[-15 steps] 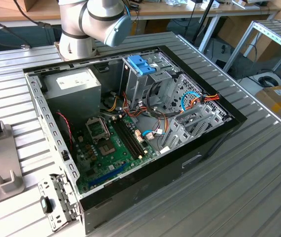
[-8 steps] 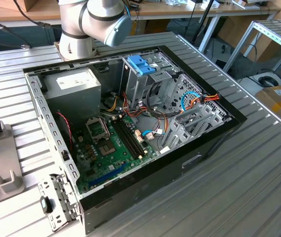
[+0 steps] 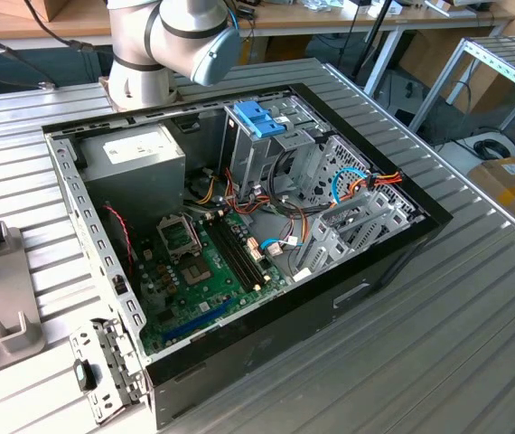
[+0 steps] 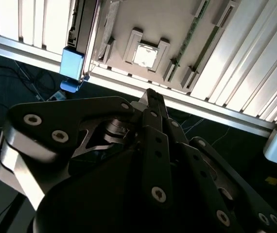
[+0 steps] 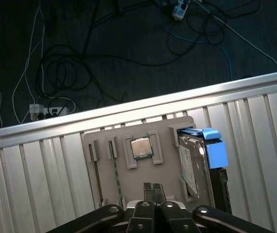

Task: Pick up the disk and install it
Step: 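Pick up the disk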

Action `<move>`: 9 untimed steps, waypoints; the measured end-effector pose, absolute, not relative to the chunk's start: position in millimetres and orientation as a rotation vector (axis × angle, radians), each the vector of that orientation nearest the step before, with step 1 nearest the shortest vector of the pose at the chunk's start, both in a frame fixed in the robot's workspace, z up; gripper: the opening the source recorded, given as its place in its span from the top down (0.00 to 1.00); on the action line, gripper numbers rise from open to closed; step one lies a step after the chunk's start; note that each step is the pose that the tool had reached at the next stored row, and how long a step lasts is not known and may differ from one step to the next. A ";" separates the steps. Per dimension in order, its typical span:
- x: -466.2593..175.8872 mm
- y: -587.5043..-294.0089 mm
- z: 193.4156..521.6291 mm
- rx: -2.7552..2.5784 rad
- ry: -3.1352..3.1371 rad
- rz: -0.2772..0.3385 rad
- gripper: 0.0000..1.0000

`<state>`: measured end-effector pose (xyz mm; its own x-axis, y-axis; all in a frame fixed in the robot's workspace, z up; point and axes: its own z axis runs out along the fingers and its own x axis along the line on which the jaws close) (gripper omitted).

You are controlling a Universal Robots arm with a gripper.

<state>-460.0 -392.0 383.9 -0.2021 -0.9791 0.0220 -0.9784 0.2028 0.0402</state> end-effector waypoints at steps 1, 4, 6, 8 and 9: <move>-460.0 -392.0 383.9 1.957 -2.403 -0.027 0.90; -460.0 -392.0 383.9 1.957 -2.403 -0.027 0.90; -460.0 -392.0 383.9 1.957 -2.403 -0.027 0.90; -460.0 -392.0 383.9 1.957 -2.403 -0.027 0.90; -460.0 -392.0 383.9 1.957 -2.403 -0.027 0.90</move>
<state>-460.0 -392.0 383.9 -0.2019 -0.9791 0.0220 -0.9784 0.2027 0.0402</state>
